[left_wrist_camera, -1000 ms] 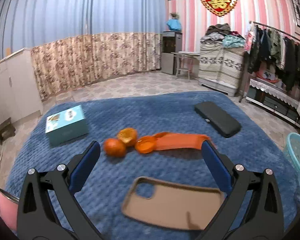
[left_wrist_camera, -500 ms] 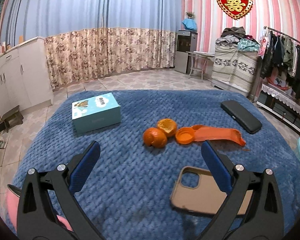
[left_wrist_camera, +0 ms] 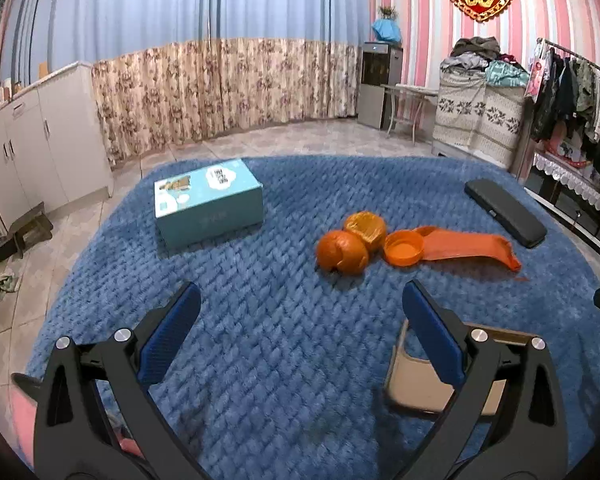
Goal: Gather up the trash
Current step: 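Move both tools back to the pile, toward the orange peel and net bag, then grasp the orange peel with the left tool while the right tool grasps the orange net bag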
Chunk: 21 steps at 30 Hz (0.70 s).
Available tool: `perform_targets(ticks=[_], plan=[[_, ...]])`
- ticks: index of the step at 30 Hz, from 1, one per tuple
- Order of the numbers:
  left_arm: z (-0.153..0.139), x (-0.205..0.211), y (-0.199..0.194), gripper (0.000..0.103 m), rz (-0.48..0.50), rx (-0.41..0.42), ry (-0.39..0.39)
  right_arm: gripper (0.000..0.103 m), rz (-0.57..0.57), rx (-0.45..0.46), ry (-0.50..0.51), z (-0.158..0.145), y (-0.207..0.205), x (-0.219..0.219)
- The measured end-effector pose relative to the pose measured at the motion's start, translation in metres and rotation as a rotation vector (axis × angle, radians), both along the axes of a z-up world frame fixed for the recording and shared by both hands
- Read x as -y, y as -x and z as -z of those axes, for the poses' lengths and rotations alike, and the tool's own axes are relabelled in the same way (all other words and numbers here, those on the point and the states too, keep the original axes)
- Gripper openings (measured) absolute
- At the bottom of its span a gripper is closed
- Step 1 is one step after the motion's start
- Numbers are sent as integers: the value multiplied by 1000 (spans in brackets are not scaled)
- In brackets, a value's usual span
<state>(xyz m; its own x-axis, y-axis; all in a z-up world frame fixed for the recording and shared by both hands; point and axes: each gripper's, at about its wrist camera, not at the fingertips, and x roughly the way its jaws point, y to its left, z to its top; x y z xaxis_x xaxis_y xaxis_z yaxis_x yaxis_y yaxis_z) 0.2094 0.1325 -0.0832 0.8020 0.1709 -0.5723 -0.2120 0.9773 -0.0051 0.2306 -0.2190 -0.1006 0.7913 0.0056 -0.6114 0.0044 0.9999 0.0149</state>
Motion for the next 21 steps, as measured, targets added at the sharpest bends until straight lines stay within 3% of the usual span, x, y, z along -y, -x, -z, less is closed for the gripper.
perform_targets(ticks=[8,13,19,21], plan=[[15,-2,-47,97,31,-59,55,99,-50,-15,38,-2,-21,-27],[25,0,-76,91,73,-95,88,99,-104,-32,52,-3,-42,-50],[36,0,-96,62,124,-154,139,99,-206,-72,106,7,-70,-94],[38,0,-98,43,135,-160,150,99,-234,-94,121,13,-79,-107]])
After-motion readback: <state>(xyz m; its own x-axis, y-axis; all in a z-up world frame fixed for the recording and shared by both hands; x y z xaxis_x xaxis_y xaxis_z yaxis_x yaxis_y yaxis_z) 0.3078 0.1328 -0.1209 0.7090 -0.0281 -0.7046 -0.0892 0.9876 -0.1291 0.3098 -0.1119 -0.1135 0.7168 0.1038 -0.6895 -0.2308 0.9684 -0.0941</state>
